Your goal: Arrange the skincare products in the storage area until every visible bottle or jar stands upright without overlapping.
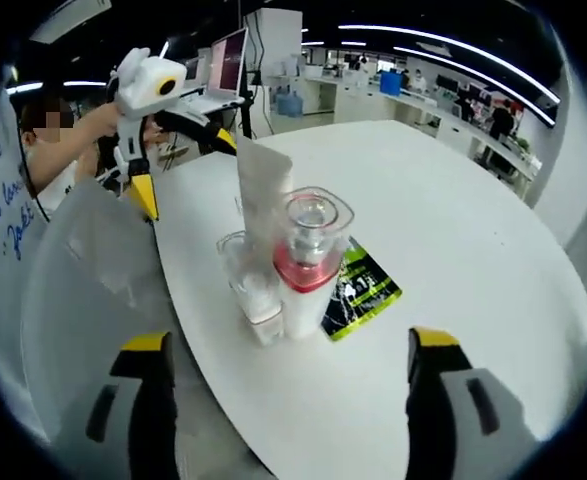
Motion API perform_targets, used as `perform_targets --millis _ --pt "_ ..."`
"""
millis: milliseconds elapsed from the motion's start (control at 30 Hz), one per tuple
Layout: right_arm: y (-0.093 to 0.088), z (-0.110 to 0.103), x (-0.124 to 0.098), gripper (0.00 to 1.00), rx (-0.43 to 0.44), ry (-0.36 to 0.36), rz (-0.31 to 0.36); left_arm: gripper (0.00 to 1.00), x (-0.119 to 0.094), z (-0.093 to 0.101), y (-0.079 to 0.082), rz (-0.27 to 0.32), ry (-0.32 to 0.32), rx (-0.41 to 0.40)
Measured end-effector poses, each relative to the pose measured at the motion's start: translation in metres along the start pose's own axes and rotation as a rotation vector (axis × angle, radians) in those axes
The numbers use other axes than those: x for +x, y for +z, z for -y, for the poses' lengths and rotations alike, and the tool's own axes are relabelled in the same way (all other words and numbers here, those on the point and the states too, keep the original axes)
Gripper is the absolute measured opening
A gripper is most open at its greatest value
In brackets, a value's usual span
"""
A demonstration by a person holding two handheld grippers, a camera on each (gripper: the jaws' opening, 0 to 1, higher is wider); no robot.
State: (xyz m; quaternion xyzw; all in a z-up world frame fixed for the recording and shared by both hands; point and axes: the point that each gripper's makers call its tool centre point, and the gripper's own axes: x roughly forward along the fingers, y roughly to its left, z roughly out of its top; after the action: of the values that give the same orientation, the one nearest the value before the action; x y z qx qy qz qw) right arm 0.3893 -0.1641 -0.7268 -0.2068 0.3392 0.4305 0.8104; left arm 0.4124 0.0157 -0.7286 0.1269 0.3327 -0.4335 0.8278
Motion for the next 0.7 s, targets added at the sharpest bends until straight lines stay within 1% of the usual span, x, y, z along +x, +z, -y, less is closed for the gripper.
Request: perform_targets --millis 333,433,700 --pt "-0.006 0.015 0.005 0.98 0.007 0.007 -0.011 0.97 0.017 -0.007 0.002 -0.034 -0.015 0.006" --pt "-0.008 0.026 0.008 0.99 0.016 0.004 -0.013 0.97 0.023 -0.009 0.001 -0.051 -0.023 0.007" --pt "-0.018 0.038 0.013 0.99 0.034 0.010 -0.037 0.97 0.038 -0.015 0.002 -0.074 -0.031 0.005"
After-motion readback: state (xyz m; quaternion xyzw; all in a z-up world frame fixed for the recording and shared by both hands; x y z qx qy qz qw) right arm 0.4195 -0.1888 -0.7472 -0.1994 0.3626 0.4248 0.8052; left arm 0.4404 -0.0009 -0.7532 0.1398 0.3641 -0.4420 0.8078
